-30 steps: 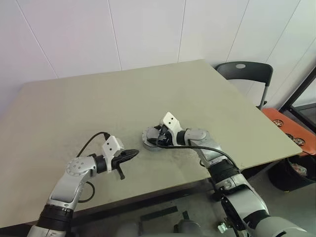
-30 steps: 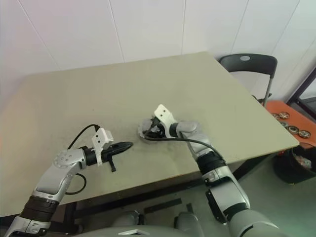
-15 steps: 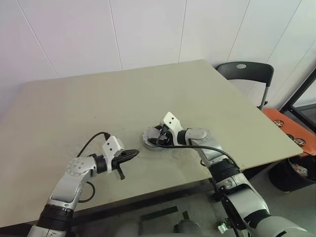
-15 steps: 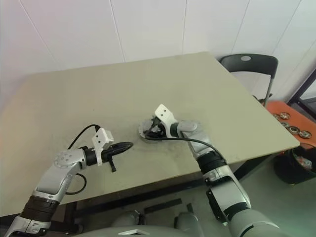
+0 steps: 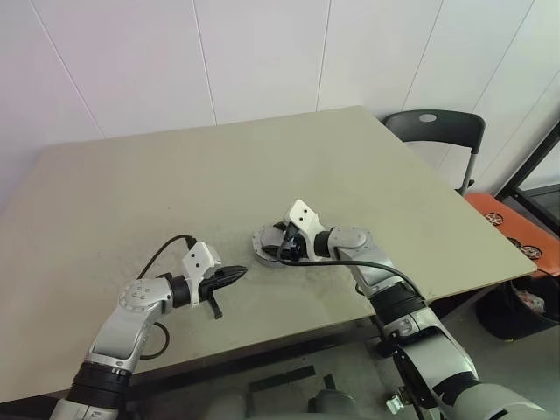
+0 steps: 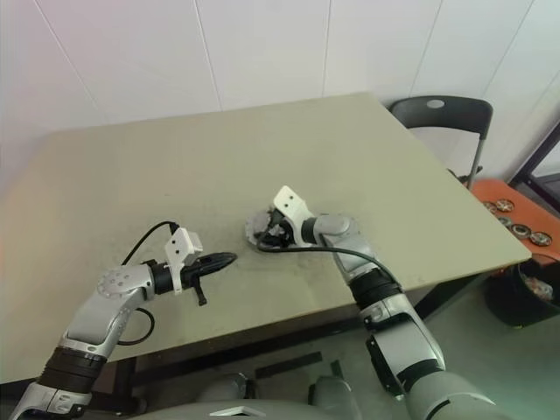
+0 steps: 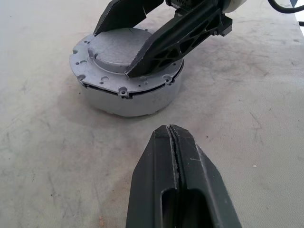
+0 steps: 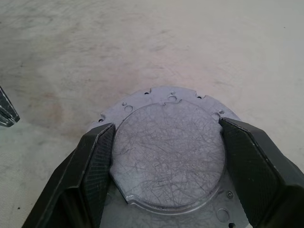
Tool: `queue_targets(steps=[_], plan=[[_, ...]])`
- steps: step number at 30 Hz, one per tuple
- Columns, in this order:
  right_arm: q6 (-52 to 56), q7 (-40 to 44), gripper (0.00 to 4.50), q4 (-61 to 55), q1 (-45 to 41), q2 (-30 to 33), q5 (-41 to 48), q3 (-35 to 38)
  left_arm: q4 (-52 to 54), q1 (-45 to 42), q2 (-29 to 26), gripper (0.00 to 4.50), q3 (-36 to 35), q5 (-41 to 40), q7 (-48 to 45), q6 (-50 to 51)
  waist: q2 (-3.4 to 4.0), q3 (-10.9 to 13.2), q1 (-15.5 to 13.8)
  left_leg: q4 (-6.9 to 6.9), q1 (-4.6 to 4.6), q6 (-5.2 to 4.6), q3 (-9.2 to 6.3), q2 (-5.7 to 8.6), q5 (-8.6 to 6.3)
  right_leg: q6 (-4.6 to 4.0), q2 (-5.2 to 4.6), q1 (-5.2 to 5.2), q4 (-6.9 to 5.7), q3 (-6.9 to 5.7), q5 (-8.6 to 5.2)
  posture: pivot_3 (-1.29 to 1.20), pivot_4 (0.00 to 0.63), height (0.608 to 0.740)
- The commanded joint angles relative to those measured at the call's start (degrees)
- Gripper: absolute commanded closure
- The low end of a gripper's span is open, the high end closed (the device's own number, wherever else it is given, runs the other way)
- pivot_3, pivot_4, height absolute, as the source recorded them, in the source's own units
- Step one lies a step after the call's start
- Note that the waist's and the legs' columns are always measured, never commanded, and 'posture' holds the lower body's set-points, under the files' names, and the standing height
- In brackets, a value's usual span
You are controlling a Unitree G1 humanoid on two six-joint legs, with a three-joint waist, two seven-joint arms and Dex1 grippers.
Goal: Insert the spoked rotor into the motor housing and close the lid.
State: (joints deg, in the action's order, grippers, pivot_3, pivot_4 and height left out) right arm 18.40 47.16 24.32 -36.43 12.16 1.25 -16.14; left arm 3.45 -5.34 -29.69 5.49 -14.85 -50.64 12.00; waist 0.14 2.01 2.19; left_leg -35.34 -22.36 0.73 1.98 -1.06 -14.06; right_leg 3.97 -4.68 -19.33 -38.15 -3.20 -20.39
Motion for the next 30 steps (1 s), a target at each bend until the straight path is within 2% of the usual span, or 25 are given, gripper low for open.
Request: queue_targets(steps=[1, 16, 24, 30], plan=[[1.5, 2.1, 1.37, -0.6, 0.9, 0.4, 0.0, -1.4, 0.8, -1.2, 0.0, 4.5, -0.5, 0.0, 0.1, -0.8, 0.0, 0.0, 0.0, 0.0, 0.0, 0.0, 0.0, 0.0, 0.0, 0.0, 0.0, 0.0, 0.0, 0.0, 0.0, 0.0, 0.0, 0.74], [5.1, 3.6, 1.37, -0.1, 1.0, -0.3, 3.2, 1.0, 0.5, -1.3, 0.3, 4.5, -0.5, 0.3, -0.1, -1.2, -0.02, 0.0, 0.1, -0.01, 0.05, 0.0, 0.0, 0.0, 0.0, 0.0, 0.01, 0.04, -0.02, 0.0, 0.0, 0.0, 0.0, 0.74], [-0.1, -2.4, 1.37, 3.2, -0.6, -1.3, 0.8, 2.3, 0.5, -1.3, 0.4, 4.5, -0.3, 0.4, -0.1, -1.1, -0.03, 0.0, 0.2, -0.09, 0.05, 0.0, 0.0, -0.02, 0.0, 0.0, 0.02, 0.05, -0.08, 0.01, 0.0, 0.0, 0.0, 0.74], [-1.8, -2.2, 1.37, 4.0, -0.6, -1.1, 0.0, 1.4, 0.6, -1.1, 0.5, 4.5, -0.3, 0.4, -0.1, -1.0, -0.02, 0.0, 0.2, -0.45, 0.06, 0.0, -0.02, -0.05, 0.0, 0.03, 0.03, 0.1, -0.37, 0.02, 0.01, 0.0, 0.0, 0.74]])
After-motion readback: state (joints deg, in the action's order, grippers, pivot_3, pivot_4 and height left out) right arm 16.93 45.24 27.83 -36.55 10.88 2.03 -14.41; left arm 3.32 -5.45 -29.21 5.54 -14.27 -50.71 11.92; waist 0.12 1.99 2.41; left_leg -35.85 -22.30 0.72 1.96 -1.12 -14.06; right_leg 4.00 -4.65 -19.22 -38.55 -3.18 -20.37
